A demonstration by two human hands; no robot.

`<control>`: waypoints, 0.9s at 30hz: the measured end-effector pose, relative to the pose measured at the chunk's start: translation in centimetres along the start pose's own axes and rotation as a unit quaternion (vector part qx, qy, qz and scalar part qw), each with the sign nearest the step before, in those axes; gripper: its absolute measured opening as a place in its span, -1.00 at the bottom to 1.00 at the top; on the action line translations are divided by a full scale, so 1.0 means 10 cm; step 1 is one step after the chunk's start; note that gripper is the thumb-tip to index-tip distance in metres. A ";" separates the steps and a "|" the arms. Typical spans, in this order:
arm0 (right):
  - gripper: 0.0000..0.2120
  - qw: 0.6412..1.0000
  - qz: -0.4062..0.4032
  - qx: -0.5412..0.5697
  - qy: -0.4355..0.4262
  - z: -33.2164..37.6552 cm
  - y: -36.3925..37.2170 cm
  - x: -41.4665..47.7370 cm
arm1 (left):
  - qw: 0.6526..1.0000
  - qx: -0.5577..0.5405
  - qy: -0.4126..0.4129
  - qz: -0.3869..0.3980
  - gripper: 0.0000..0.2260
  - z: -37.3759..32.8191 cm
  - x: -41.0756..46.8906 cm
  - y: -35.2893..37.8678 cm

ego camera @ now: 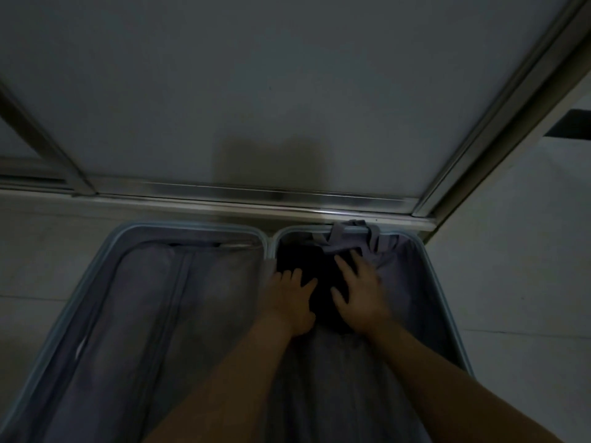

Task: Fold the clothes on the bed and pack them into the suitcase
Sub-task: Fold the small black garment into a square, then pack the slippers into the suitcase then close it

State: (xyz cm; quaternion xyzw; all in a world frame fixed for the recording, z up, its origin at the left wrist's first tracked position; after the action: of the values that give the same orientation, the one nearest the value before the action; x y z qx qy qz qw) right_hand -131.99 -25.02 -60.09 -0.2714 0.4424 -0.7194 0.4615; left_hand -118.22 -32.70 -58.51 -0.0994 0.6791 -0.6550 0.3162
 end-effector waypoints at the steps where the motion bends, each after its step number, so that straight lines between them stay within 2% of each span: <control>1: -0.25 0.999 0.046 -0.025 -0.010 0.03 0.08 -0.04 | 1.000 -0.013 -0.006 -0.002 -0.37 0.00 0.02 -0.01; 3: -0.22 0.995 0.081 -0.057 0.020 -0.02 0.19 -0.04 | 0.999 -0.034 -0.009 -0.013 -0.43 0.01 0.04 -0.01; 6: -0.25 0.992 0.044 -0.081 0.091 -0.03 0.18 0.00 | 0.999 -0.033 0.005 -0.024 -0.47 -0.01 0.04 0.03; 9: -0.26 0.980 0.006 -0.058 0.193 -0.07 0.15 0.11 | 1.000 -0.024 0.001 -0.009 -0.47 0.00 0.05 0.06; 11: -0.24 0.974 0.003 -0.031 0.224 -0.04 0.16 0.22 | 1.000 -0.022 0.002 -0.007 -0.46 -0.01 0.07 0.06; 13: -0.23 0.979 0.023 -0.011 0.201 0.06 0.22 0.28 | 1.000 -0.020 0.003 -0.008 -0.46 -0.01 0.07 0.05; 15: -0.26 0.991 0.027 -0.032 0.130 0.16 0.28 0.24 | 0.999 -0.025 0.000 -0.024 -0.45 0.00 0.09 0.04; 19: -0.32 0.996 0.002 -0.090 -0.009 0.11 0.31 0.04 | 0.999 -0.021 -0.009 -0.041 -0.31 0.02 0.10 0.11; 22: -0.31 0.997 0.017 -0.070 -0.006 0.02 0.35 0.01 | 0.999 0.008 -0.004 -0.032 -0.30 0.01 0.11 0.17; 27: -0.33 0.987 0.129 -0.085 0.048 0.10 0.33 0.13 | 1.000 -0.003 0.001 -0.016 -0.33 0.01 0.13 0.09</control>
State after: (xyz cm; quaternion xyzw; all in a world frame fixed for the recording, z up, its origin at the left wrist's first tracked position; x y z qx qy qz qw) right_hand -130.31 -27.19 -62.57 -0.2157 0.5553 -0.6258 0.5035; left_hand -118.90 -33.40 -59.77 -0.1107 0.6792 -0.6583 0.3050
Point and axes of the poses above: each hand's wrist, its own x-axis towards the middle knuckle, its own y-axis out of the palm, z = x × y, the point moved 5 cm from there along x, towards the middle knuckle, and after that the axes turned 6 degrees about x, right-handed, at the moved point
